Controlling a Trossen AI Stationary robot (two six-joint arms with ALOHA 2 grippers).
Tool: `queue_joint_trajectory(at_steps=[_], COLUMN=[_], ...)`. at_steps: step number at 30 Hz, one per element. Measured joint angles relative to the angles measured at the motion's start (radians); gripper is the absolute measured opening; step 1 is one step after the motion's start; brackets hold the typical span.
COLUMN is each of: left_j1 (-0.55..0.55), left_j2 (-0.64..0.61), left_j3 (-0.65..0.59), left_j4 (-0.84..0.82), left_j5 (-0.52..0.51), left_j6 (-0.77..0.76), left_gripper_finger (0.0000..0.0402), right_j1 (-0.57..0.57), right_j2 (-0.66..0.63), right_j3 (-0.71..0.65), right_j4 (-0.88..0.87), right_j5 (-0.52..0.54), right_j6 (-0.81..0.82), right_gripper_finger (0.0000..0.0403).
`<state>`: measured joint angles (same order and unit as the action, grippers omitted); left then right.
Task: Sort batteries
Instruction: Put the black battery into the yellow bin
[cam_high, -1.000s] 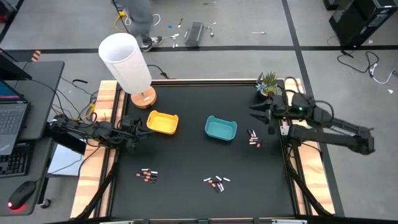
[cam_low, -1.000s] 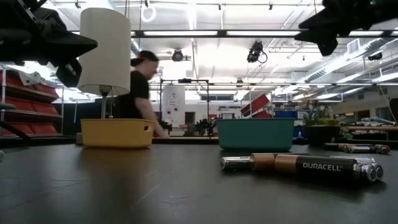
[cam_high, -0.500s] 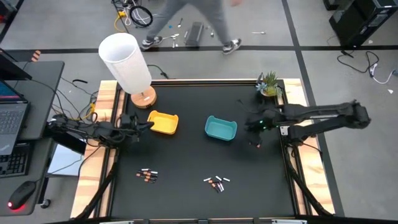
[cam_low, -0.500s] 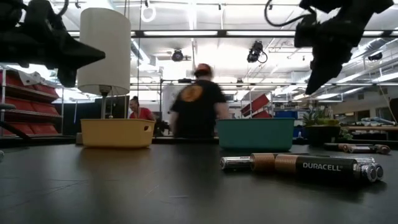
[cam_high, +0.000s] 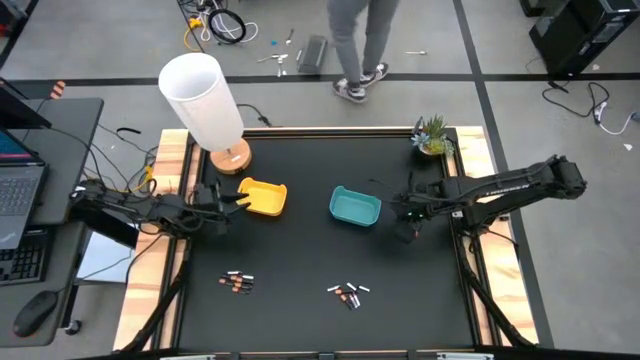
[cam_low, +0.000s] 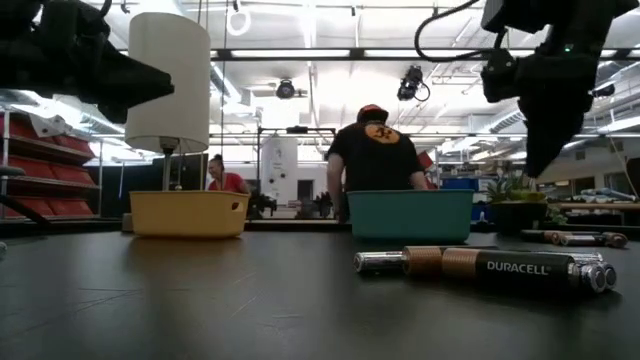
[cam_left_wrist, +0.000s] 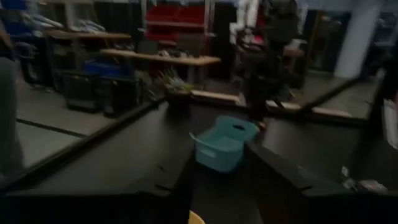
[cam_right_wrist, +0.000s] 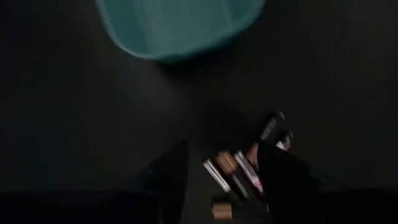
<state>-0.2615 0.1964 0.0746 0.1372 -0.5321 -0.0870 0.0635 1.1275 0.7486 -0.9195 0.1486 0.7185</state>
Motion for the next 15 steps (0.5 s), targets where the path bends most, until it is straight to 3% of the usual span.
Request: queue_joint_trajectory(at_steps=[5, 9, 15], left_j1=[0.0, -0.002, -0.003], left_j2=[0.08, 0.153, 0.248], left_j3=[0.072, 0.139, 0.187], left_j4=[-0.11, -0.166, -0.189], left_j5=[0.049, 0.062, 0.106], left_j6=[-0.059, -0.074, -0.074], left_gripper_finger=[0.0171, 0.0163, 0.0147], right_j1=[0.0, 0.0, 0.059], right_j2=[-0.001, -0.001, 0.006], right_j3=[0.0, 0.0, -0.002], right_j4=[-0.096, -0.19, -0.185], right_j5=[-0.01, -0.052, -0.066], right_j6=[0.125, 0.234, 0.351], right_gripper_finger=[0.0189, 0.0188, 0.0188])
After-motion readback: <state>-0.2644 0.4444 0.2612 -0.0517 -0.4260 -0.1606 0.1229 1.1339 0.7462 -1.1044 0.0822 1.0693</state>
